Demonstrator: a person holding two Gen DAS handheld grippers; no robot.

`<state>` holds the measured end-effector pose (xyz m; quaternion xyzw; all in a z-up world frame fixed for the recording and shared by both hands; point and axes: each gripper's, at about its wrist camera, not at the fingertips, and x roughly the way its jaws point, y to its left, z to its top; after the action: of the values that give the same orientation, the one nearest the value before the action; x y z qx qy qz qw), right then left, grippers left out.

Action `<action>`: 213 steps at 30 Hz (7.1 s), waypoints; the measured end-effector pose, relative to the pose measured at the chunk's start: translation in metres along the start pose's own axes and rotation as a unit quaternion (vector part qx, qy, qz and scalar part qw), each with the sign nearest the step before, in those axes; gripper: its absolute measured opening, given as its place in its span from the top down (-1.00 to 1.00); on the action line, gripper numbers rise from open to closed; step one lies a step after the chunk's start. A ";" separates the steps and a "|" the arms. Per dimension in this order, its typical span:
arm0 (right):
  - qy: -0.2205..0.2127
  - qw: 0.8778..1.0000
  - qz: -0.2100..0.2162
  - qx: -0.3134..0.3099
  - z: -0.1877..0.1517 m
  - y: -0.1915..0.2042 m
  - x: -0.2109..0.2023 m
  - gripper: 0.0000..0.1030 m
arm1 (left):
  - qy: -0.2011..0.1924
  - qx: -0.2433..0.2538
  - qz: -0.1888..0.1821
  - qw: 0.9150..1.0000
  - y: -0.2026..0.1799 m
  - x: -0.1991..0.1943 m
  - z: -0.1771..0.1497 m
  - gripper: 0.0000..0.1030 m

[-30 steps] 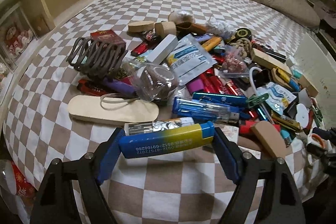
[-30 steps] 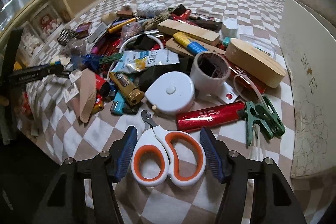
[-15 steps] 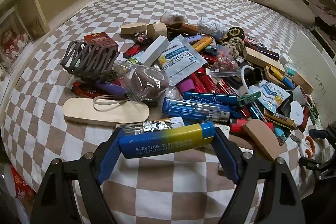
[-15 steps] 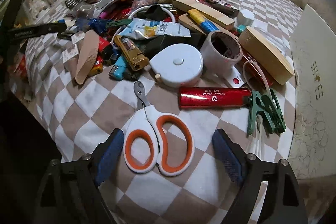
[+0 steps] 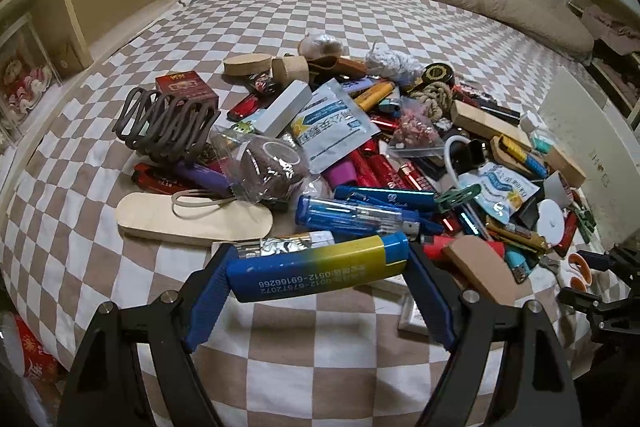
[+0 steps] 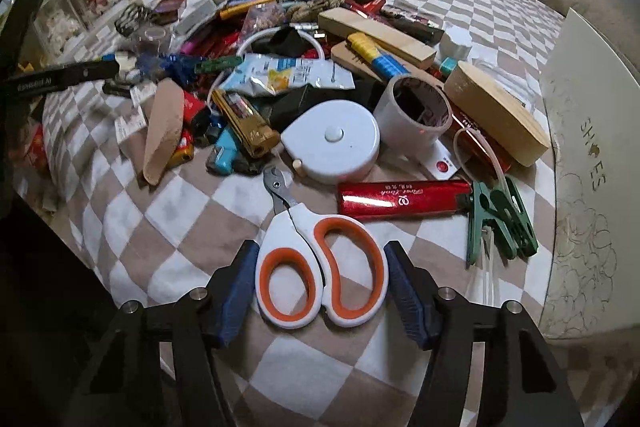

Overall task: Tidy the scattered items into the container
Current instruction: 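Close the right tool on the scissors while the left tool grasps the blue-yellow lighter, then lift the scissors and lighter and carry both over the SHOES box, then open the right tool dropping the scissors while the left tool releases the lighter into the box, then withdraw both tools from the box back over the pile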

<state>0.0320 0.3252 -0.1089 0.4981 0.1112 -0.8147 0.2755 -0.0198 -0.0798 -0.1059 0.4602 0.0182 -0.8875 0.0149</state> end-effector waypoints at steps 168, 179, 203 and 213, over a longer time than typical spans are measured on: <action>-0.232 0.901 -0.211 0.298 -0.044 -0.229 -0.198 -1.00 | -0.009 0.226 -0.264 0.938 -0.401 -0.058 0.076 -0.90; -0.236 0.901 -0.215 0.295 -0.038 -0.222 -0.203 -1.00 | -0.021 0.208 -0.243 0.947 -0.374 -0.057 0.085 -0.90; -0.258 0.895 -0.259 0.254 -0.021 -0.172 -0.212 -1.00 | -0.071 0.131 -0.215 0.965 -0.283 -0.081 0.097 -1.00; -0.257 0.905 -0.244 0.236 -0.012 -0.145 -0.205 -1.00 | -0.089 0.107 -0.198 0.970 -0.249 -0.090 0.099 -1.00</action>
<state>0.0322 0.5195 0.0503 0.2789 -0.0409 -0.9587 -0.0390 -0.0597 0.1652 0.0298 0.3653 0.0128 -0.9071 -0.2088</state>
